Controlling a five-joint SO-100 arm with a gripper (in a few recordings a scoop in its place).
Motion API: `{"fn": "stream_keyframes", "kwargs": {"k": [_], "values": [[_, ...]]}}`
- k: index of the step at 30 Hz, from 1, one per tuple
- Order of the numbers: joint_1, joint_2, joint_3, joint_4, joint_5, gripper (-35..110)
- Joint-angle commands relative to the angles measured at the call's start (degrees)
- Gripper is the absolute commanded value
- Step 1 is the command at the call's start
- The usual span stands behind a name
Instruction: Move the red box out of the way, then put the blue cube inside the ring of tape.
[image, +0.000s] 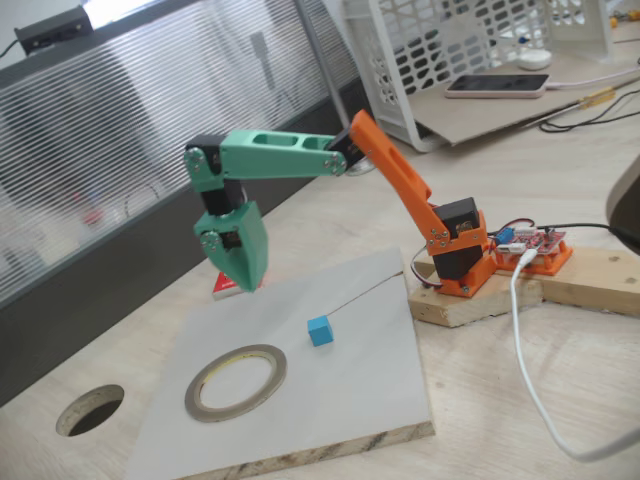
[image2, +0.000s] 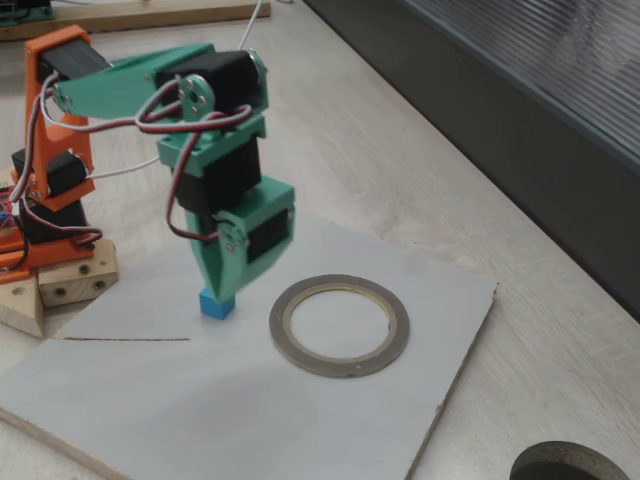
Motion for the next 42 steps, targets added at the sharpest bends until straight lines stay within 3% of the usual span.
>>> {"fn": "stream_keyframes", "kwargs": {"k": [1,11,28,36,42], "values": [[-0.2,10.6,9.1,0.1,0.4,1],[-0.2,27.3,33.6,-0.2,0.6,1],[-4.6,34.0,48.4,-9.1,0.6,1],[-4.6,39.5,59.9,-18.5,0.3,1],[-4.3,39.5,60.5,-18.7,0.3,1]]}}
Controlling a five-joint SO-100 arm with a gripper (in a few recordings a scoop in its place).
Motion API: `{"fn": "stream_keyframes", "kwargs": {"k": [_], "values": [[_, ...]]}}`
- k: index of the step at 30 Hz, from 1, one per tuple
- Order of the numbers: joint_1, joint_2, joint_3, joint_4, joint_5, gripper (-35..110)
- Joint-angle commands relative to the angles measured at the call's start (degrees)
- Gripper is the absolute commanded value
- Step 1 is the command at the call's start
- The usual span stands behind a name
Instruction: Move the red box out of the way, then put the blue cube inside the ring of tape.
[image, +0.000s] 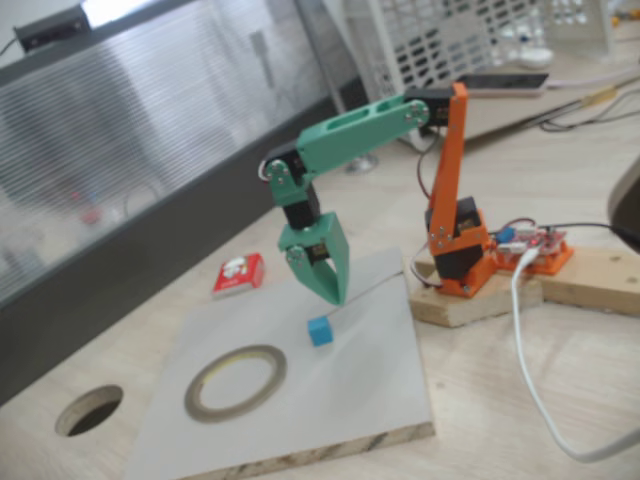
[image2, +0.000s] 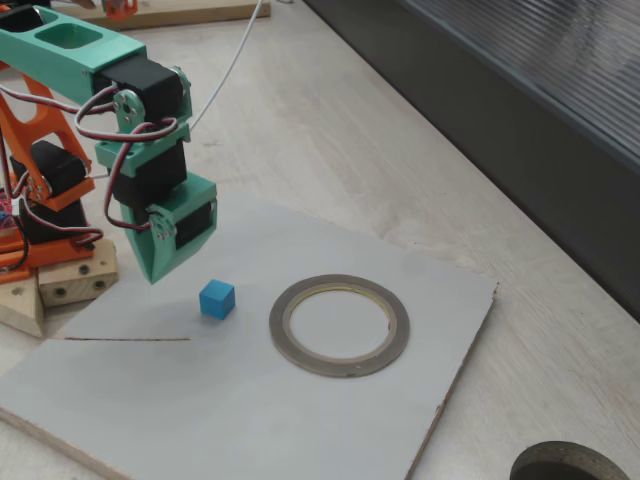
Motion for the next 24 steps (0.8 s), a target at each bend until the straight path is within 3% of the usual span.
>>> {"fn": "stream_keyframes", "kwargs": {"k": [1,24], "values": [[0.0,2.7,0.4,0.0,0.4,1],[-0.2,2.7,0.8,0.6,0.4,1]]}}
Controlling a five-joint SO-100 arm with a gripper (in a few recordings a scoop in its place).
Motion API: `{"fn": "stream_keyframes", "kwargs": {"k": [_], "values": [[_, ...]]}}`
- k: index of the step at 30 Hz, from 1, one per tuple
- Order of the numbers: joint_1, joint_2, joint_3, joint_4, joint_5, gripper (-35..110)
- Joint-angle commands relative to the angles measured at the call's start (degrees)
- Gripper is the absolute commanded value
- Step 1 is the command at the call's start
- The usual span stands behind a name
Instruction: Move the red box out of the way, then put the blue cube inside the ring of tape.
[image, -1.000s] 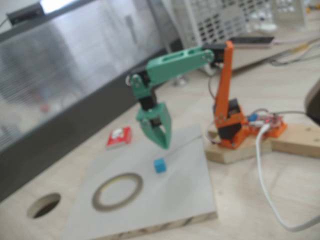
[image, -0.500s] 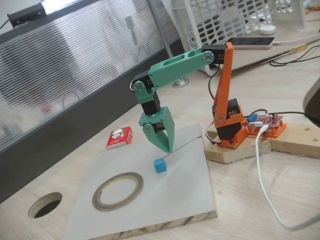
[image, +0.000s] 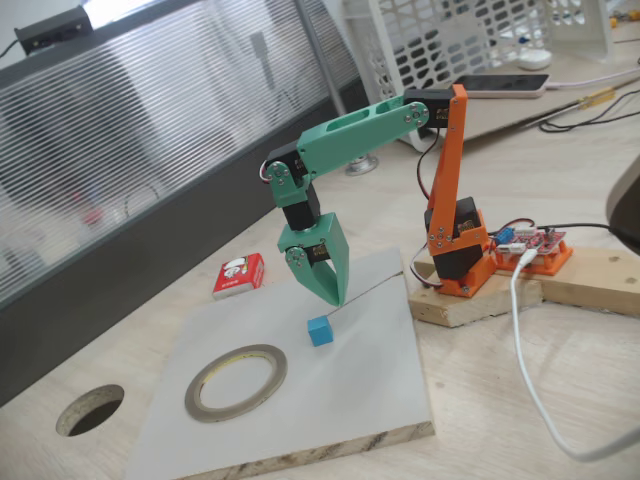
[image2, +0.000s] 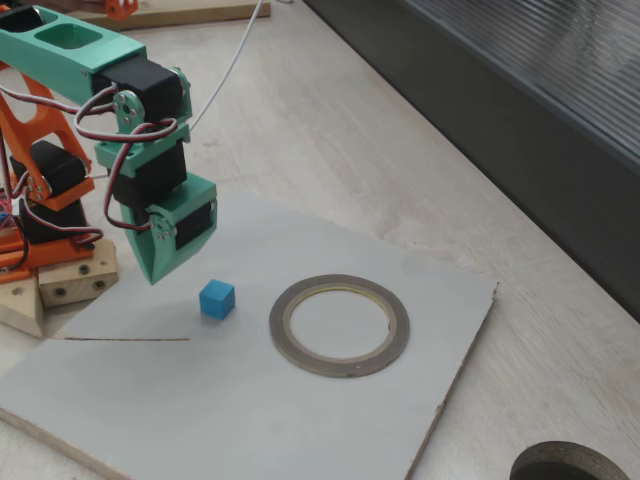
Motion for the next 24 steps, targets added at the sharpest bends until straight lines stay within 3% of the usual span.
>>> {"fn": "stream_keyframes", "kwargs": {"k": [1,6,17,24], "values": [[-0.2,2.7,0.4,0.7,0.4,2],[-0.2,2.7,0.1,0.7,0.3,10],[0.2,2.7,0.7,0.8,0.8,61],[-0.2,2.6,0.7,0.1,0.4,67]]}}
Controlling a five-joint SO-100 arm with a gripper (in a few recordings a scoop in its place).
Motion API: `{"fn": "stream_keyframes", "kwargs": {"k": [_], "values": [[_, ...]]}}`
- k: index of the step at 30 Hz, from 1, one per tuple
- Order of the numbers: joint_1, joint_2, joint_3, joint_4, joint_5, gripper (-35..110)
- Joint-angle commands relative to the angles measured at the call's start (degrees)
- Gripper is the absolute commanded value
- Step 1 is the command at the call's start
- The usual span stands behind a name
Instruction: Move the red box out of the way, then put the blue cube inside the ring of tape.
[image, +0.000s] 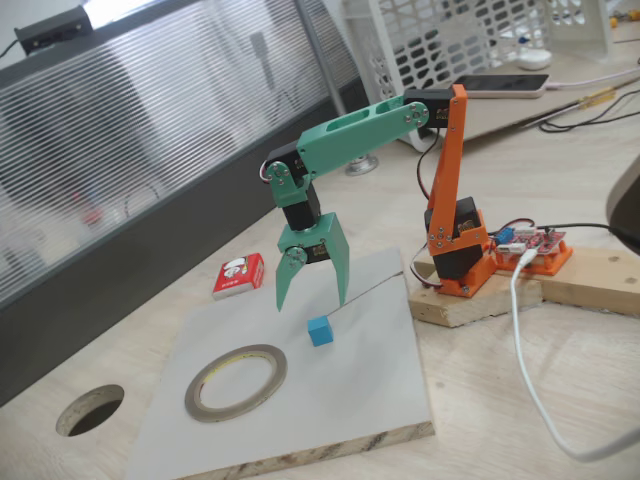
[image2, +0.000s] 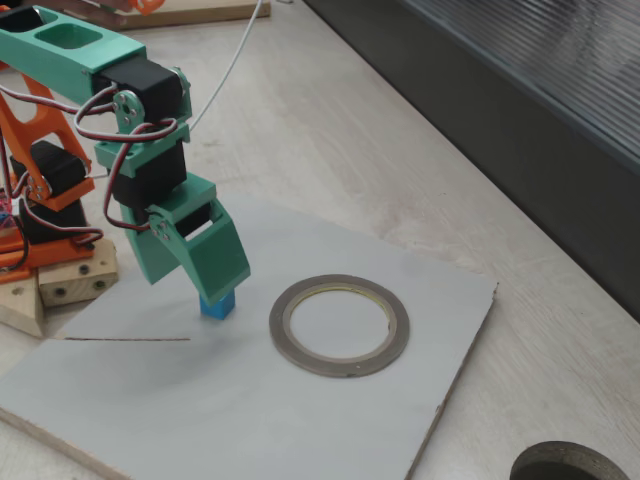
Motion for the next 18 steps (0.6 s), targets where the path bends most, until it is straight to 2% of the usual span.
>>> {"fn": "stream_keyframes", "kwargs": {"k": [1,18], "values": [[0.0,2.6,0.6,0.1,0.0,67],[-0.3,2.7,0.8,-0.1,-0.3,67]]}}
